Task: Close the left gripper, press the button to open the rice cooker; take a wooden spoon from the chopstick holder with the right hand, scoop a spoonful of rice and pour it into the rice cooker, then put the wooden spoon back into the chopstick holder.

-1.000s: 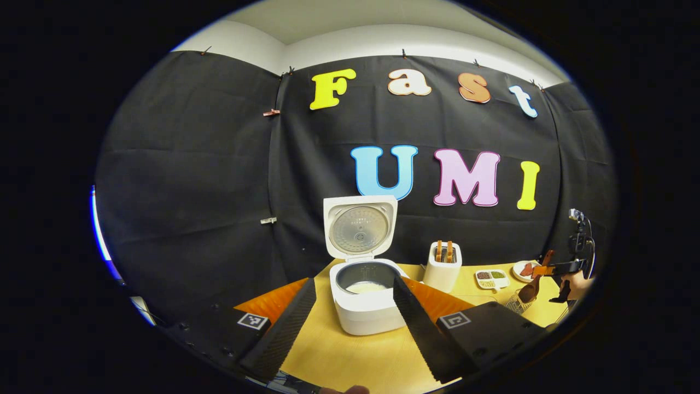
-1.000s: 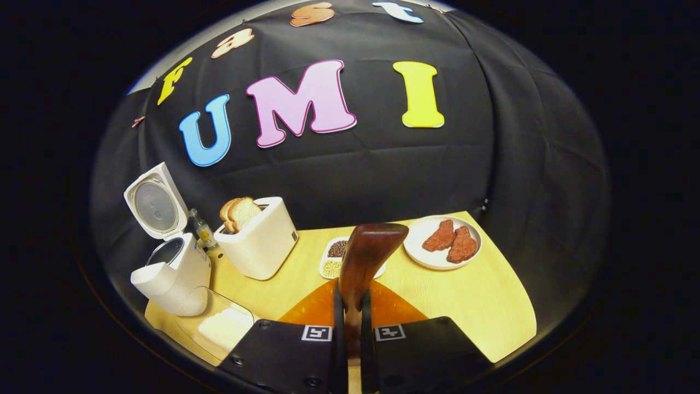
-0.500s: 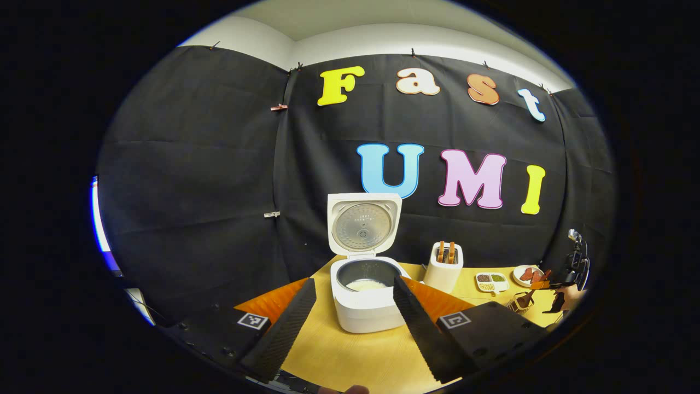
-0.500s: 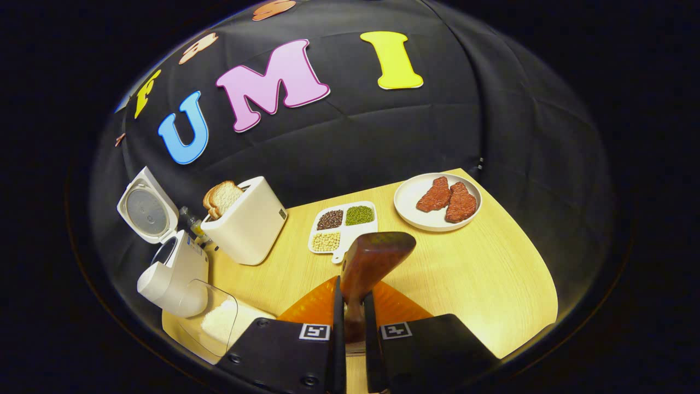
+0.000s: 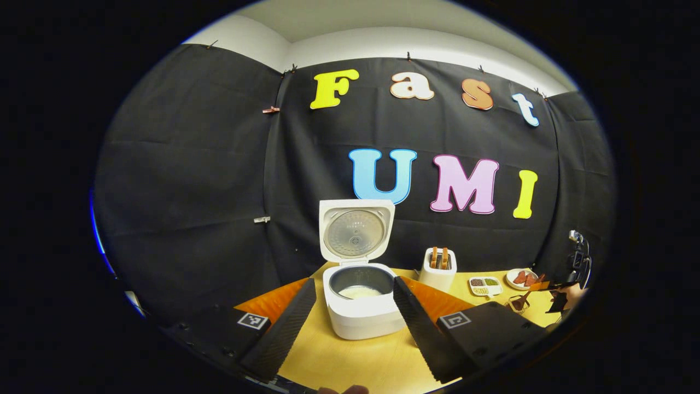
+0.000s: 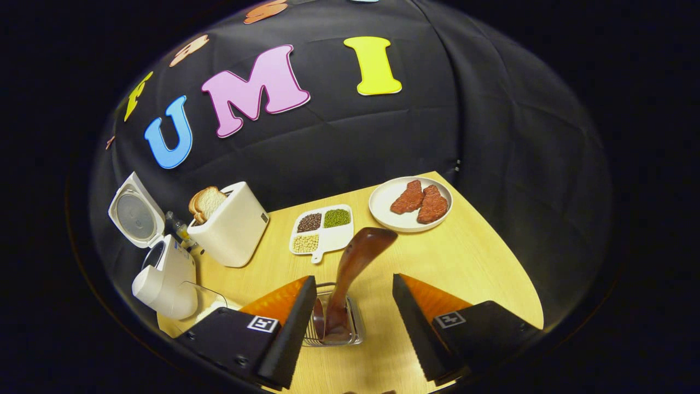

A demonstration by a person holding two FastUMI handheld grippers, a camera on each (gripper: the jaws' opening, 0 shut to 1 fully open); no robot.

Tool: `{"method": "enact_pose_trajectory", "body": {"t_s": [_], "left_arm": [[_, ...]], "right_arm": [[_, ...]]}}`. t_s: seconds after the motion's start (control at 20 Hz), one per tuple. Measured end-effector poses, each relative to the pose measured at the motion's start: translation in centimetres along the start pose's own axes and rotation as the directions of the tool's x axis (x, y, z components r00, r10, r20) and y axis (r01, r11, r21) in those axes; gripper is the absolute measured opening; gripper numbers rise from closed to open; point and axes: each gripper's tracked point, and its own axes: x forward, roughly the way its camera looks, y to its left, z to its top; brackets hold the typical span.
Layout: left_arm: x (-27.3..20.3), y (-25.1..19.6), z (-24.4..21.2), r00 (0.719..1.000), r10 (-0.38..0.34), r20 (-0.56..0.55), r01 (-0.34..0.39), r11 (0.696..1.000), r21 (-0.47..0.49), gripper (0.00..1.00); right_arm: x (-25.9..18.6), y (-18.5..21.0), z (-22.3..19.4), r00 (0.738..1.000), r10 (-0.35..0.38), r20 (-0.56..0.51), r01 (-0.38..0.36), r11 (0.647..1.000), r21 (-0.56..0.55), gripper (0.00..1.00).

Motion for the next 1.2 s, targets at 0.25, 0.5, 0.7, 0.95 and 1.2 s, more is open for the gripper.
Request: {"method": "enact_pose_trajectory", "body": {"t_s": [0.25,0.5,0.7,0.95,1.2], "left_arm": [[1.3,-0.2,1.2,0.998,-0.061,0.032,0.061,0.998,-0.011,0.98],[3.8,0.0,4.1,0.991,-0.097,0.097,0.096,0.995,0.017,0.98],[7.3,-0.1,8.2,0.978,-0.111,0.177,0.107,0.994,0.033,0.98],[13.0,-0.3,12.6,0.963,-0.105,0.250,0.106,0.994,0.009,0.98],[20.1,-1.2,16.7,0.944,-0.130,0.302,0.137,0.991,-0.001,0.97]], "right_arm": [[-4.5,0.3,1.7,0.996,-0.048,0.082,0.053,0.997,-0.063,0.98],[-9.7,2.2,4.3,0.982,-0.036,0.186,0.054,0.994,-0.095,0.99],[-13.4,4.1,6.6,0.965,-0.026,0.259,0.069,0.985,-0.159,0.99],[-17.3,6.3,8.8,0.938,-0.027,0.345,0.104,0.973,-0.205,0.98],[-20.2,7.9,9.2,0.921,-0.026,0.389,0.130,0.961,-0.245,0.99]]}}
